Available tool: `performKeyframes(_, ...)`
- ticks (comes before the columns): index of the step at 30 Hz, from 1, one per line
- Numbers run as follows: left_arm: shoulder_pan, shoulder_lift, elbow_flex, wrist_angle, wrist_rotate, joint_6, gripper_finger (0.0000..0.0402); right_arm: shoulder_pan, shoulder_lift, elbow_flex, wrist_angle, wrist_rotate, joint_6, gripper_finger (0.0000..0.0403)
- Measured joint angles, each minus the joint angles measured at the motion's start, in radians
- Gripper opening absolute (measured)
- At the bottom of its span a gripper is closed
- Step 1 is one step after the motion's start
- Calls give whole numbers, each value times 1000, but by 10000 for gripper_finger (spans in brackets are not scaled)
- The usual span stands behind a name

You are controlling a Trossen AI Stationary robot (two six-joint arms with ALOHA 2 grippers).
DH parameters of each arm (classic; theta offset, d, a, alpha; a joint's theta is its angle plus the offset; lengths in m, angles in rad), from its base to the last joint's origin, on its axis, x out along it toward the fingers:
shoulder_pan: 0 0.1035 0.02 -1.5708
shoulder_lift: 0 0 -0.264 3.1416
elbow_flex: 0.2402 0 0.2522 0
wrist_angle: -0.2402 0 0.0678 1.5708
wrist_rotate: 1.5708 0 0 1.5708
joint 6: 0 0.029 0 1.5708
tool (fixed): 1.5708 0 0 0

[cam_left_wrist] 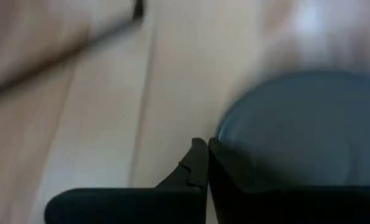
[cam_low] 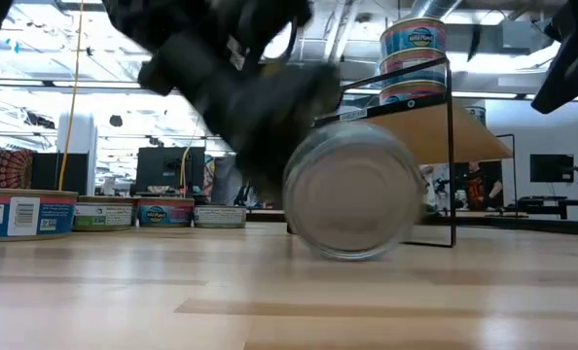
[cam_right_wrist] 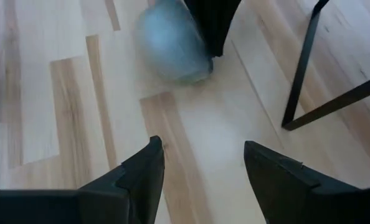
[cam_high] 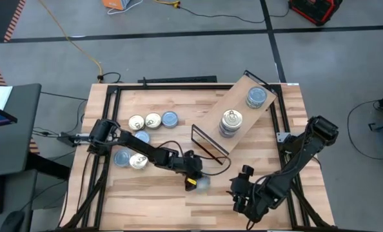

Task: Stack canned seafood by type on shelf
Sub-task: Stack the green tuna can on the shelf

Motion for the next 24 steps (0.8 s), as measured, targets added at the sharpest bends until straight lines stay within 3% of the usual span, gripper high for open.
performKeyframes(8,13,-9,-1,-52,-35,21,0,-19,28,-1,17,-9,-50,248)
performKeyframes(18,-28,-91,-4,-113,-232,121,2,-20,28,-1,20,-12,-47,248)
performKeyframes(24,-68,-96,-4,-119,-314,209,51,-20,28,-1,32,-12,-40,248)
